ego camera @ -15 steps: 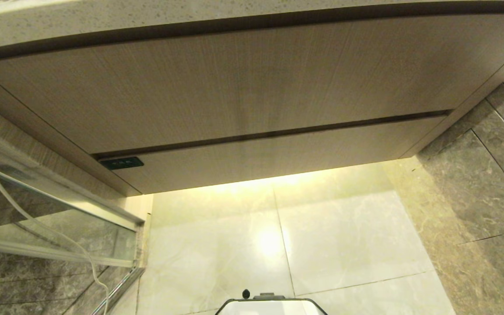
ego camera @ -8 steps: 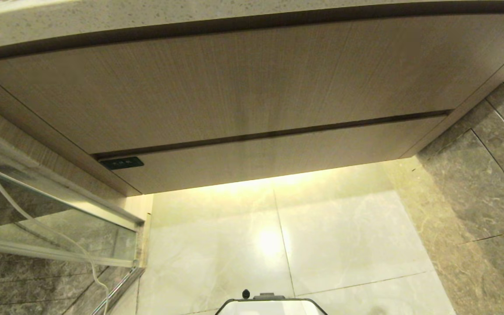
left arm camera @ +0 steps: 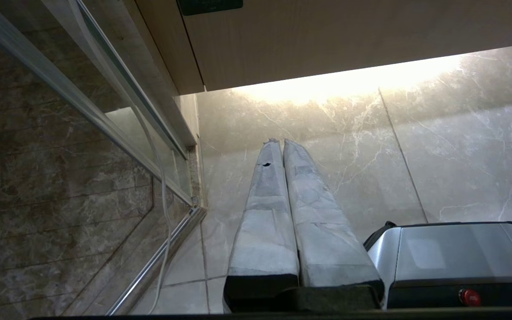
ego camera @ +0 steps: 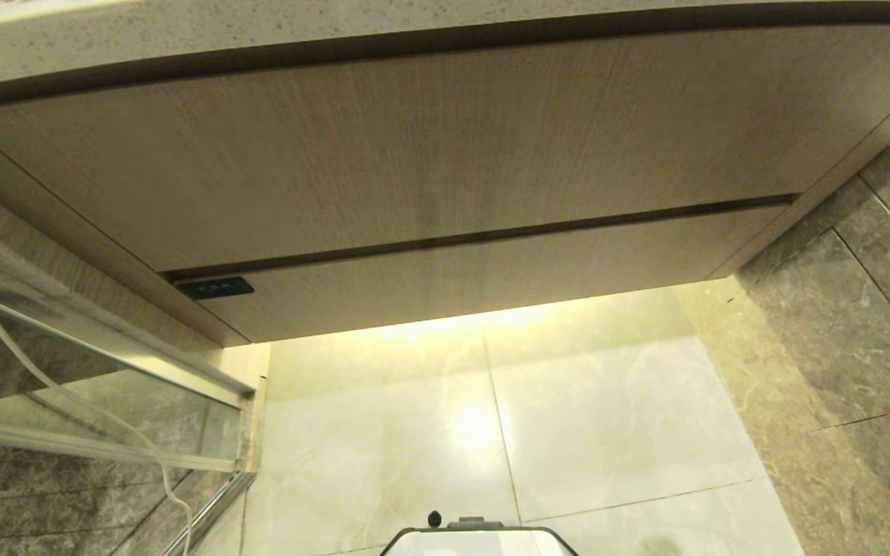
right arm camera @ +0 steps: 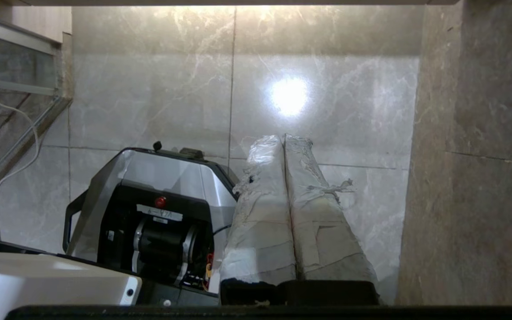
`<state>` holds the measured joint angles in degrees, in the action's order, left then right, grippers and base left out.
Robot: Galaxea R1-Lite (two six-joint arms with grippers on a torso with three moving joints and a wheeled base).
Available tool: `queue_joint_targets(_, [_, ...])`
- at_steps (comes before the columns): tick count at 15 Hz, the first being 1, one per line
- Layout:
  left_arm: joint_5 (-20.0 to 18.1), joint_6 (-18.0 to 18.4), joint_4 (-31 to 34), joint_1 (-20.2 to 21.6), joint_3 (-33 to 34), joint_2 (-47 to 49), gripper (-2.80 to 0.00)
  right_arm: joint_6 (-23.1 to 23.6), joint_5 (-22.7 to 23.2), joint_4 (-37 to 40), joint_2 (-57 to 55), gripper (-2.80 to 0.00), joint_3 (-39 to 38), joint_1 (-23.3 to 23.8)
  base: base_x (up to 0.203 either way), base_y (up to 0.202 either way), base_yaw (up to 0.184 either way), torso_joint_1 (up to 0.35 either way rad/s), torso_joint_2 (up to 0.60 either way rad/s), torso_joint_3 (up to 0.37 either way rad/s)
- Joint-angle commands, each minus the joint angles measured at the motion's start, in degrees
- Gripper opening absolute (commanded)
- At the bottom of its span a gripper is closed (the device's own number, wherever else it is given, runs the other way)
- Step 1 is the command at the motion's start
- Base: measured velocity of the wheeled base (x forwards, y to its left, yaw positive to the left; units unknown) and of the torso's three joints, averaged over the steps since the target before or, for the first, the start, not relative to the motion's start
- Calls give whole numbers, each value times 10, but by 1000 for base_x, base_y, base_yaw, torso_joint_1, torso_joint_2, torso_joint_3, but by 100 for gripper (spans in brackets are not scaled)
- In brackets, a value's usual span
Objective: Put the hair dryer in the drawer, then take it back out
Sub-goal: Pull open the drawer
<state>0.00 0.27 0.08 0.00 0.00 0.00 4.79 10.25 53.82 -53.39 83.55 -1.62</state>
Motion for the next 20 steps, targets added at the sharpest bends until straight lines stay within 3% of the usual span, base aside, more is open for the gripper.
queue_joint_targets(1, [0, 0, 0, 0, 1, 0, -280, 0, 1, 4, 12, -280, -14, 7, 0, 0, 0, 0, 0, 0])
queue_joint_targets(13, [0, 0, 0, 0, 1, 0, -280, 6, 5, 4, 32, -280, -37, 4, 0, 0, 0, 0, 0, 0])
queue_joint_targets(17, [0, 0, 0, 0, 0, 0, -280, 73, 3, 15, 47, -280, -57, 4, 0, 0, 0, 0, 0, 0])
queue_joint_targets(20, [0, 0, 0, 0, 0, 0, -280, 96, 5, 13, 45, -280, -51, 4, 0, 0, 0, 0, 0, 0])
